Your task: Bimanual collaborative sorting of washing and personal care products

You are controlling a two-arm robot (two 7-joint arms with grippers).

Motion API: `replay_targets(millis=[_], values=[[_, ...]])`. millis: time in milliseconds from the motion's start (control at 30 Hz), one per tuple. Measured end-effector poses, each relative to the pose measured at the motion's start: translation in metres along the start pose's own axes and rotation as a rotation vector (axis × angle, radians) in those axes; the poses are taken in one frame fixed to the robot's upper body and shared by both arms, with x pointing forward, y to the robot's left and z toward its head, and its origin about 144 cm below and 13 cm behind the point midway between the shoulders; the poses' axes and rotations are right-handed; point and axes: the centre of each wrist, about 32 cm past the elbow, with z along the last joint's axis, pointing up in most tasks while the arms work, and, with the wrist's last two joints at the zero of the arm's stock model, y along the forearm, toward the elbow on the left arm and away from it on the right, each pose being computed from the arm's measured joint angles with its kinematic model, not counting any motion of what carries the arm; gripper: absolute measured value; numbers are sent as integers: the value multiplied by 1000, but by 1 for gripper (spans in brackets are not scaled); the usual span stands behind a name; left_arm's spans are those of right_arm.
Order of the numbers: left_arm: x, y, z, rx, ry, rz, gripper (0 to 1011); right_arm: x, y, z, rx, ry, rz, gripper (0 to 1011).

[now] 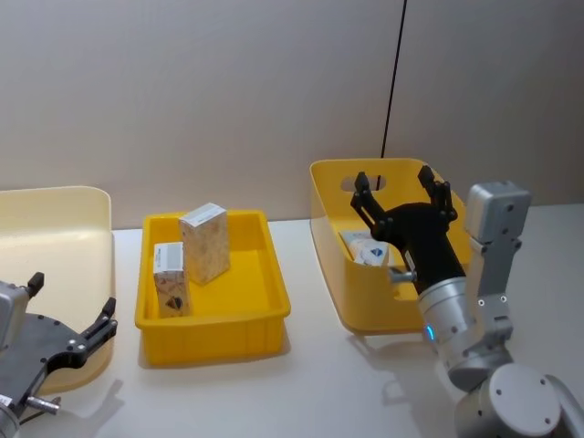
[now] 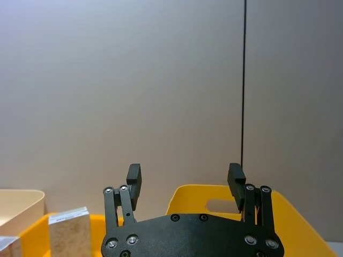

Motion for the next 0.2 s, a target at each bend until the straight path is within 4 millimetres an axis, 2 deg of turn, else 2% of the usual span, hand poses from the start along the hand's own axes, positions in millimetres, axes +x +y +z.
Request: replay_targets(millis=[200], values=[[0, 0, 0, 0, 0, 0, 1003, -3, -9, 0, -42, 4, 46, 1001]])
